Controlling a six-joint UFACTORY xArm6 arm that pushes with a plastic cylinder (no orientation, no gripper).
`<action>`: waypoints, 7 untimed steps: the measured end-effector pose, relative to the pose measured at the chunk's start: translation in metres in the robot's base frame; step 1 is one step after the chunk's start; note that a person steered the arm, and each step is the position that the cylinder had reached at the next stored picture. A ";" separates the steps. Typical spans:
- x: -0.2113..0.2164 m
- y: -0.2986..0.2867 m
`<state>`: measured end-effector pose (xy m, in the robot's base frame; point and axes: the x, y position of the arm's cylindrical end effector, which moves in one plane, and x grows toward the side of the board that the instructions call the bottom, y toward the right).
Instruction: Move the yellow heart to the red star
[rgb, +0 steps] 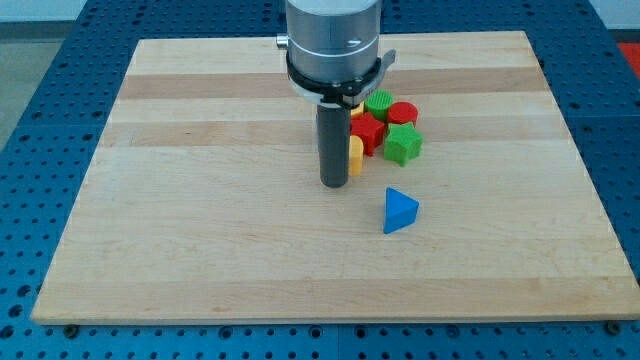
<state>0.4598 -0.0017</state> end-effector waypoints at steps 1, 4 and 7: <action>-0.002 -0.004; -0.004 -0.011; -0.013 -0.011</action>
<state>0.4470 -0.0131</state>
